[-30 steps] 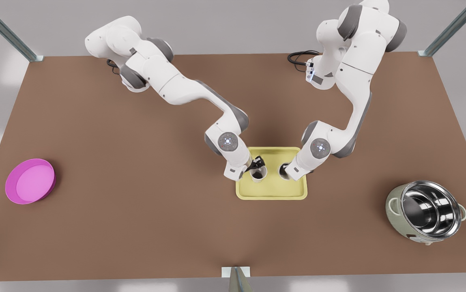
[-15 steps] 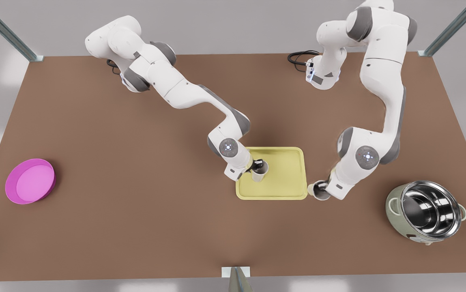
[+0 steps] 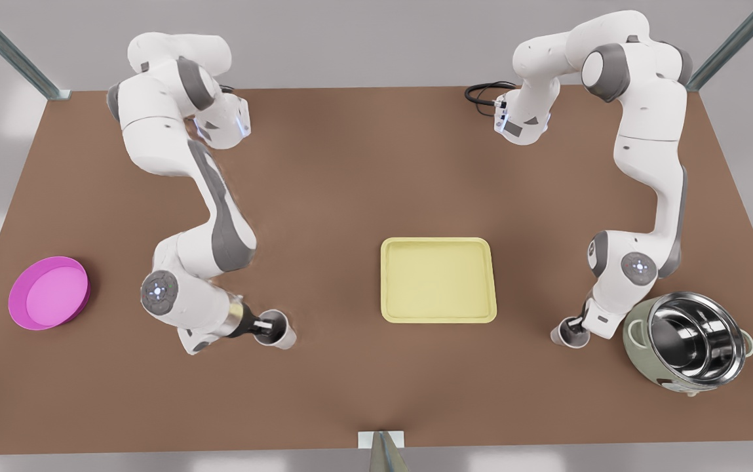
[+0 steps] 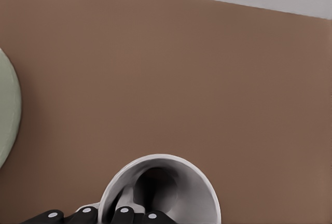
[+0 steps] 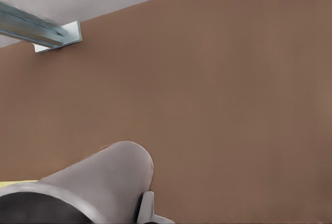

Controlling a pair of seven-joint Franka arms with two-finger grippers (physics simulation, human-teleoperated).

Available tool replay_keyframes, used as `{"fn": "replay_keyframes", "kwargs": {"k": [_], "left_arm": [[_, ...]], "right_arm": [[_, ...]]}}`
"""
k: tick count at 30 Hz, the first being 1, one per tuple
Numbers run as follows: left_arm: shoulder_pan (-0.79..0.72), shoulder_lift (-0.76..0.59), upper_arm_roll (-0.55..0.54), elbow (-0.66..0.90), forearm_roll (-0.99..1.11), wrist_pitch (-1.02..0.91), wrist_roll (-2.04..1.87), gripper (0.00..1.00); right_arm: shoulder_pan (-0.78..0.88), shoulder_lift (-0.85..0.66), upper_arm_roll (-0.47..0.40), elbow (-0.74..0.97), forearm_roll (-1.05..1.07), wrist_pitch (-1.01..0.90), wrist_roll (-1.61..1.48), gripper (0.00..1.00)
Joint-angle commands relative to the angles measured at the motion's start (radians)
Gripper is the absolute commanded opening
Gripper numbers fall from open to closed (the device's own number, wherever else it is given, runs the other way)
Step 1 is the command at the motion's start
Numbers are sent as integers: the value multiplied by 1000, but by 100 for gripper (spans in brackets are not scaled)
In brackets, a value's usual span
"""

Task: Use the left arm to pick up the white IKEA cup from the tray and place it on the middle-left position; use the right arm to pick up the white IKEA cup from the tray and place it on the middle-right position

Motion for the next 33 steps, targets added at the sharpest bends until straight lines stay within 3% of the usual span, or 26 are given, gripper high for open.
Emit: {"fn": "replay_keyframes", "kwargs": {"k": [1, 2, 4, 8, 14, 15, 18, 20, 21, 22, 23, 24, 28, 31, 33], "left_arm": [[0, 0, 0, 0, -4, 93, 121, 82], [-2, 0, 0, -1, -2, 94, 121, 100], [-2, 0, 0, -8, -2, 94, 121, 100], [-2, 0, 0, -9, -4, 95, 119, 100], [-2, -11, 0, -12, -2, 86, 121, 100], [-2, -43, -2, -26, -4, 48, 121, 100], [-5, -270, -52, 12, -5, -448, 225, 100], [-5, -290, -75, 172, -47, -739, 345, 100], [6, -310, -74, 255, -197, -934, 346, 100], [41, -420, -69, 212, -334, -988, 334, 100], [43, -537, -69, 108, -317, -959, 339, 100], [35, -539, -74, 101, -294, -882, 345, 100], [31, -489, -74, 150, -302, -876, 345, 100], [32, -463, -74, 192, -291, -848, 345, 100], [32, -460, -74, 192, -291, -848, 345, 100]], "right_arm": [[-85, -3, 3, -1, -89, -203, -705, 0], [-105, 1, 3, -1, -147, -155, -752, 0], [-107, 2, -4, -1, -257, -28, -833, 0], [-136, 83, -21, -1, -265, 98, -919, 0], [-135, 143, -55, -59, -303, 3, -962, 0], [-135, 143, -58, -59, -303, -20, -962, 0], [-130, 143, -60, -59, -303, -49, -956, 0], [-130, 168, -61, -59, -303, -69, -954, 0], [-130, 175, -61, -59, -303, -69, -954, 0], [-130, 180, -61, -57, -302, -68, -953, 0], [-130, 182, -61, -59, -302, -68, -953, 0], [-130, 180, -61, -57, -302, -68, -953, 0], [-130, 182, -61, -57, -296, -69, -953, 0], [-130, 182, -61, -57, -293, -62, -953, 48], [-130, 182, -61, -57, -291, -62, -951, 56]]}}
